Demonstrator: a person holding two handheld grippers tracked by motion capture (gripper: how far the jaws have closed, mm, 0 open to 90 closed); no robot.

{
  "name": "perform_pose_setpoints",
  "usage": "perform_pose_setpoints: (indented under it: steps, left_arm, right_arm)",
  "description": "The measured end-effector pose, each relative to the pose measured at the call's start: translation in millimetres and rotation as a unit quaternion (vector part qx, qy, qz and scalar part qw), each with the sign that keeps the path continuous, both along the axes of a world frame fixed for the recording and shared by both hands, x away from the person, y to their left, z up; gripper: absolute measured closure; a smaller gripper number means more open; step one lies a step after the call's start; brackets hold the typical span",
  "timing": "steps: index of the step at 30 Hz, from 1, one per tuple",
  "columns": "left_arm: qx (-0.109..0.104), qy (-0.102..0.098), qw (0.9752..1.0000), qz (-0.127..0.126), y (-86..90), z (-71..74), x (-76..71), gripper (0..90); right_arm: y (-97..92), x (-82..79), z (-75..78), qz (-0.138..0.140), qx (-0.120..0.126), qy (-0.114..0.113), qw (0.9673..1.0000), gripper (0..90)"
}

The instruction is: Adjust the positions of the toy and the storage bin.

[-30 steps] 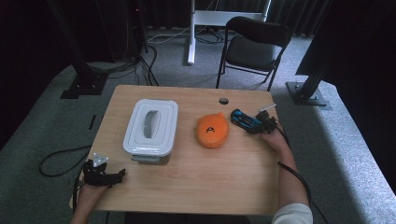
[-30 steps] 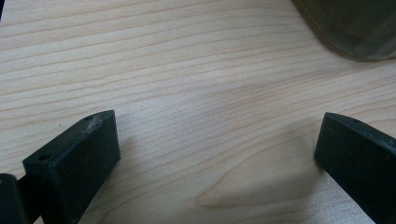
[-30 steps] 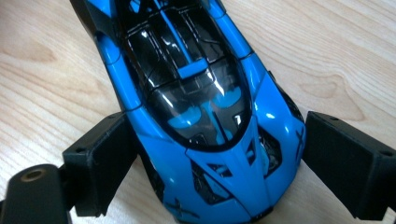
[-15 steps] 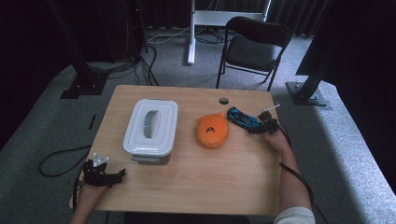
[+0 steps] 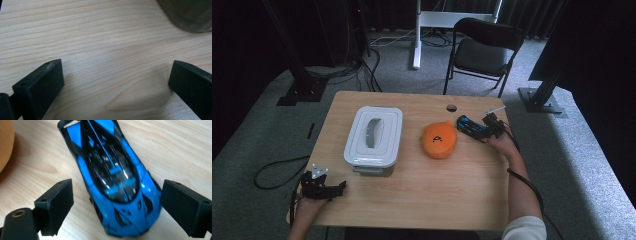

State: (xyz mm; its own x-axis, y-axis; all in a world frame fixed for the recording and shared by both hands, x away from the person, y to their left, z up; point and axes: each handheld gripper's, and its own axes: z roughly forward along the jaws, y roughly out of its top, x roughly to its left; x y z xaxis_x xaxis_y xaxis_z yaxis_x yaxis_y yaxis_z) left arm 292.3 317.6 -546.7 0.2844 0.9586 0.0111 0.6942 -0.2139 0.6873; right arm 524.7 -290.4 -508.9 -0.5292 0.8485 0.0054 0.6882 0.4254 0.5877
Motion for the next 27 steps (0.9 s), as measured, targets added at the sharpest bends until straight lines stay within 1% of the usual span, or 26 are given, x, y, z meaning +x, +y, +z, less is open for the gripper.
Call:
perform_pose_setpoints:
  steps: [1,3,4,5,6,7,8,9,10,12,13,15,16,17,18,19,20,22,24,27]
  left_arm:
    - [0.0,0.0,1.0,0.0,0.0,0.0,0.0,0.5]
    - [0.0,0.0,1.0,0.0,0.0,0.0,0.0,0.5]
    - [0.0,0.0,1.0,0.0,0.0,0.0,0.0,0.5]
    - [0.0,0.0,1.0,0.0,0.0,0.0,0.0,0.5]
    - [0.0,0.0,1.0,0.0,0.0,0.0,0.0,0.5]
    - [0.0,0.0,1.0,0.0,0.0,0.0,0.0,0.5]
    - [0.0,0.0,1.0,0.0,0.0,0.0,0.0,0.5]
    - [0.0,0.0,1.0,0.0,0.0,0.0,0.0,0.5]
    - [0.0,0.0,1.0,0.0,0.0,0.0,0.0,0.5]
    - [0.0,0.0,1.0,0.0,0.0,0.0,0.0,0.5]
    - [0.0,0.0,1.0,0.0,0.0,0.0,0.0,0.5]
    - [0.0,0.0,1.0,0.0,0.0,0.0,0.0,0.5]
    - [0.0,0.0,1.0,0.0,0.0,0.0,0.0,0.5]
    - [0.0,0.0,1.0,0.0,0.0,0.0,0.0,0.5]
    - [0.0,0.0,1.0,0.0,0.0,0.0,0.0,0.5]
    - [0.0,0.0,1.0,0.0,0.0,0.0,0.0,0.5]
    - [0.0,0.0,1.0,0.0,0.0,0.0,0.0,0.5]
    - [0.0,0.0,1.0,0.0,0.0,0.0,0.0,0.5]
    - [0.0,0.0,1.0,0.0,0.0,0.0,0.0,0.5]
    - [0.0,0.0,1.0,0.0,0.0,0.0,0.0,0.5]
  right_arm:
    - [2.9,2.2,0.3,0.003,-0.005,-0.001,1.0,10.8]
    - [4.7,4.6,0.9,0.005,-0.006,0.0,1.0,10.8]
    - [6.8,8.7,2.0,0.011,-0.006,0.006,0.9999,10.8]
    - [6.8,8.7,2.0,0.011,-0.006,0.006,0.9999,10.8]
    - [7.6,10.8,2.2,0.012,-0.013,0.008,0.9998,10.8]
    - [9.6,14.4,0.8,0.013,-0.031,0.01,0.9994,10.8]
    - [10.1,16.1,-0.5,0.01,-0.04,0.011,0.9991,10.8]
    - [10.4,17.4,-2.1,0.012,-0.041,0.018,0.9989,10.6]
    - [10.5,18.7,-4.0,0.014,-0.046,0.021,0.9986,10.1]
    - [10.8,20.7,-7.4,0.018,-0.038,0.031,0.9986,9.8]
    - [12.0,21.1,-8.6,0.018,-0.04,0.031,0.9986,9.8]
    - [15.1,22.0,-11.4,0.021,-0.055,0.032,0.9977,9.6]
    - [15.7,22.3,-11.7,0.022,-0.057,0.032,0.9976,9.7]
    - [15.7,22.3,-11.7,0.022,-0.057,0.032,0.9976,9.7]
    - [14.8,22.8,-11.9,0.022,-0.055,0.037,0.9976,9.7]
    - [13.4,23.3,-12.8,0.023,-0.055,0.042,0.9973,9.7]
    - [12.0,23.8,-14.5,0.022,-0.058,0.052,0.9967,9.6]
    - [7.3,24.2,-16.2,0.014,-0.046,0.066,0.9967,9.6]
    - [4.0,22.0,-16.8,0.014,-0.04,0.063,0.9971,10.9]
    - [1.0,17.5,-15.8,0.018,-0.037,0.056,0.9976,16.5]
